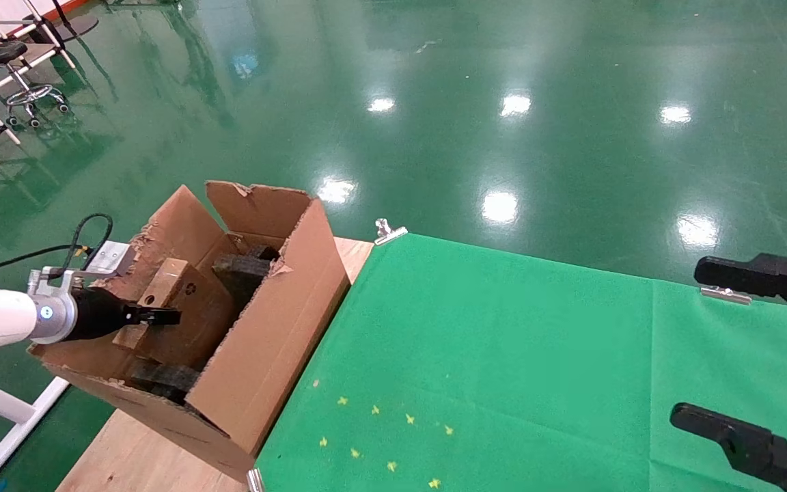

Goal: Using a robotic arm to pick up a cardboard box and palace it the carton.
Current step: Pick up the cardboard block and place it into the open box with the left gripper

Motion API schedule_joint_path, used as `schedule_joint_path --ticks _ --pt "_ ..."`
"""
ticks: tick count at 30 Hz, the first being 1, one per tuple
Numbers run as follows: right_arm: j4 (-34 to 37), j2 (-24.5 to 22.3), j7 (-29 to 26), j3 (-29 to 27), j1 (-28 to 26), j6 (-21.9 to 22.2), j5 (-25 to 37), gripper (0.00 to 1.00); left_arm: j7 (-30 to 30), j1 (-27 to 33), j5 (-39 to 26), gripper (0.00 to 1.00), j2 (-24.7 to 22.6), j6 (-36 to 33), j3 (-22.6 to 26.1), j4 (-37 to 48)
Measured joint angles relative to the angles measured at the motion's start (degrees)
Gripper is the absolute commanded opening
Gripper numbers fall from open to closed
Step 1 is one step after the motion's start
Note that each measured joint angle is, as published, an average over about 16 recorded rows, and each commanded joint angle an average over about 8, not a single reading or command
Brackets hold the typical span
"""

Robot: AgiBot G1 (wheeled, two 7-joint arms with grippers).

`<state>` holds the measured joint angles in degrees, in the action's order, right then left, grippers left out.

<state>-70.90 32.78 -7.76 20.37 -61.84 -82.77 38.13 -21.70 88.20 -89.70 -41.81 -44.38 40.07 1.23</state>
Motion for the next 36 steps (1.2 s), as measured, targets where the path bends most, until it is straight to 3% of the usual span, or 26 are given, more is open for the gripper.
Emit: schedule_joint_path --ticks 24,36 --pt "0.00 0.00 0.00 0.00 0.00 0.00 0.00 1.00 0.17 3.37 1.31 1.00 1.19 -4.37 -0.92 -2.28" --pt "0.00 0.00 0.00 0.00 0.00 0.00 0.00 1.00 -1.52 9.22 8.05 1.00 3.90 -15.85 -5.23 -7.80"
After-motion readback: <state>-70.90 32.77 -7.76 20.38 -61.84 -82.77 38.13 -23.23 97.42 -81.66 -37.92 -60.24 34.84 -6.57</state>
